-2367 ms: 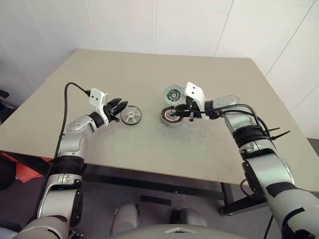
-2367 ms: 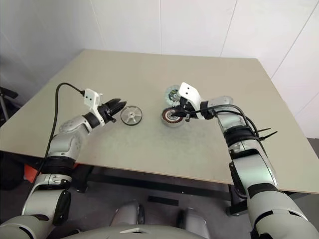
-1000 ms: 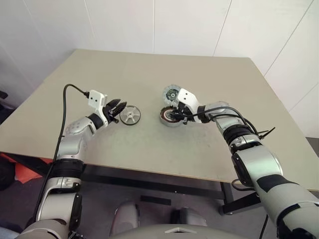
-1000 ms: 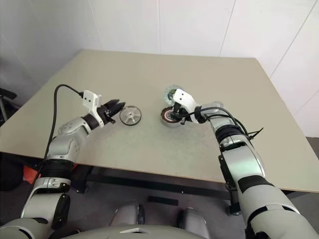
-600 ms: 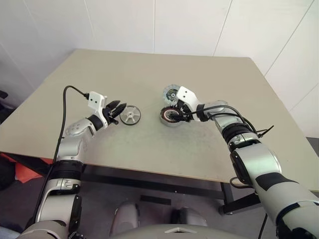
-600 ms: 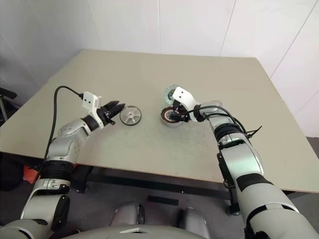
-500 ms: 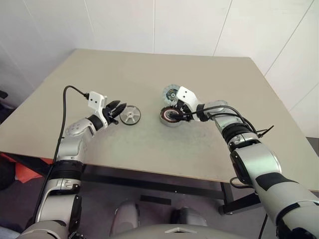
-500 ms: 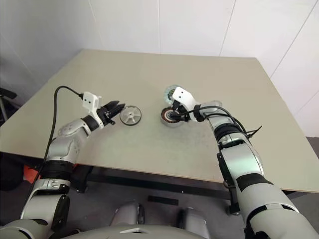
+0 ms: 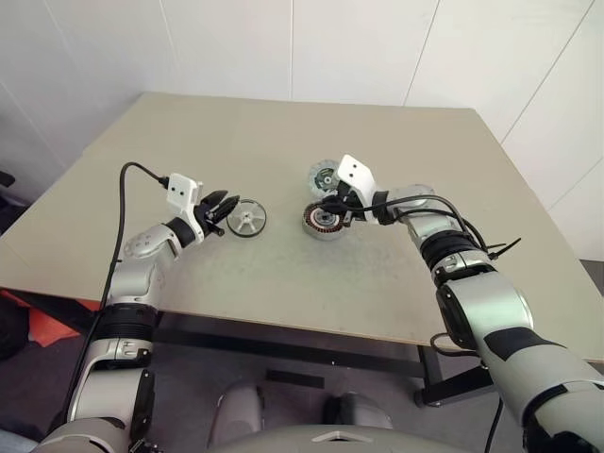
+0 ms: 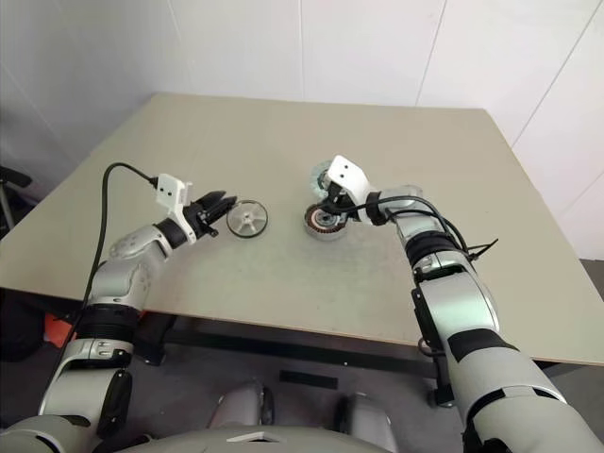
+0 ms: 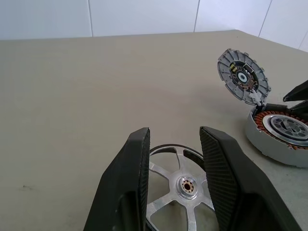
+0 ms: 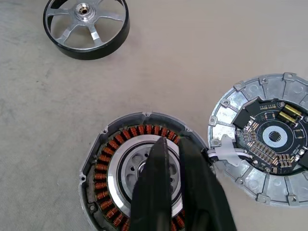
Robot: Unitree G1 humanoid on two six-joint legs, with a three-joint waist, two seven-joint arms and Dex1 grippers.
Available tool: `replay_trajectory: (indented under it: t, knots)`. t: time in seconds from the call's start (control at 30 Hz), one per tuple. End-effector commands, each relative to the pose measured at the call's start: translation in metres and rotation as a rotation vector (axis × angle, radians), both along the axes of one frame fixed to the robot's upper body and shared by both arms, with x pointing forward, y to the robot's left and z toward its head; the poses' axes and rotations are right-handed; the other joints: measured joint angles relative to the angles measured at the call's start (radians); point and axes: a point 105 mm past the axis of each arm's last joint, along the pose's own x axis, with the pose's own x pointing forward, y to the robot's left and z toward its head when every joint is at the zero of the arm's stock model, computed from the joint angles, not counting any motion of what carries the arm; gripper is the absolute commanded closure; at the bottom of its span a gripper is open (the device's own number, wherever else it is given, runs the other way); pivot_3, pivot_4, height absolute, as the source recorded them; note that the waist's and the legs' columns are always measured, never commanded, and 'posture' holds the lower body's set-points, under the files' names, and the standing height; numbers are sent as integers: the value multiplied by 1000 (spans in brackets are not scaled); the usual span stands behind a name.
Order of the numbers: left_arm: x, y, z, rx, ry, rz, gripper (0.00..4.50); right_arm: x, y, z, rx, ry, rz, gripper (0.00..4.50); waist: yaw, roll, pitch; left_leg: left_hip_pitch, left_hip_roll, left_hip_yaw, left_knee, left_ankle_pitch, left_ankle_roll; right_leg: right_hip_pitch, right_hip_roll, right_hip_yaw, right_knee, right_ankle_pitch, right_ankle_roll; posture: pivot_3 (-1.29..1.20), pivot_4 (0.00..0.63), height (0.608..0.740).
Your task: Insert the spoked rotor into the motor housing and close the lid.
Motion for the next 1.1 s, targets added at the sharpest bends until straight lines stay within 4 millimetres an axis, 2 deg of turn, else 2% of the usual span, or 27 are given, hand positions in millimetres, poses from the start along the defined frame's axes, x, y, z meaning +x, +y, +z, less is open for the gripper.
replay_trajectory:
  t: [0.03, 0.17, 0.37, 0.43, 0.53, 0.8, 0.9, 1.1]
  knots:
    - [2, 3, 16, 19, -59, 5, 2806, 3, 2, 5, 5, -26, -11, 4471, 0, 0, 0, 0, 0, 0, 0, 0, 0, 0, 0, 0, 0, 0, 0, 0, 0, 740]
    - [2, 3, 17, 21, -59, 5, 2806, 1, 4, -1, 5, -6, -15, 4471, 0, 0, 0, 0, 0, 0, 0, 0, 0, 0, 0, 0, 0, 0, 0, 0, 0, 740]
    - [2, 3, 18, 23, -62, 5, 2806, -8, 6, -34, -35, 57, -33, 4471, 0, 0, 0, 0, 0, 0, 0, 0, 0, 0, 0, 0, 0, 0, 0, 0, 0, 740]
    - [2, 3, 18, 24, -62, 5, 2806, -8, 5, -37, -42, 57, -45, 4471, -1, 0, 0, 1, 0, 0, 0, 0, 0, 1, 0, 0, 0, 0, 0, 0, 0, 740]
    - [2, 3, 17, 25, -61, 6, 2806, -6, 4, -32, -32, 43, -47, 4471, -1, 0, 0, 5, 0, 0, 0, 0, 0, 4, 0, 0, 0, 0, 0, 0, 0, 740]
    - [3, 3, 17, 21, -60, 8, 2806, 6, 7, 10, 27, -65, -32, 4471, -1, 0, 0, 4, 0, 0, 0, 0, -1, 3, 0, 0, 0, 0, 0, 0, 0, 740]
    - [3, 3, 16, 21, -58, 6, 2806, 8, 7, 13, 41, -66, -42, 4471, -1, 0, 0, 2, 0, 0, -1, 0, -1, 1, 0, 0, 0, 0, 0, 0, 0, 740]
    - [3, 2, 16, 20, -57, 5, 2806, 7, 2, 5, 14, -53, -58, 4471, -2, 0, 0, -1, 0, 0, -1, 0, 0, -2, 0, 0, 0, 0, 0, 0, 0, 740]
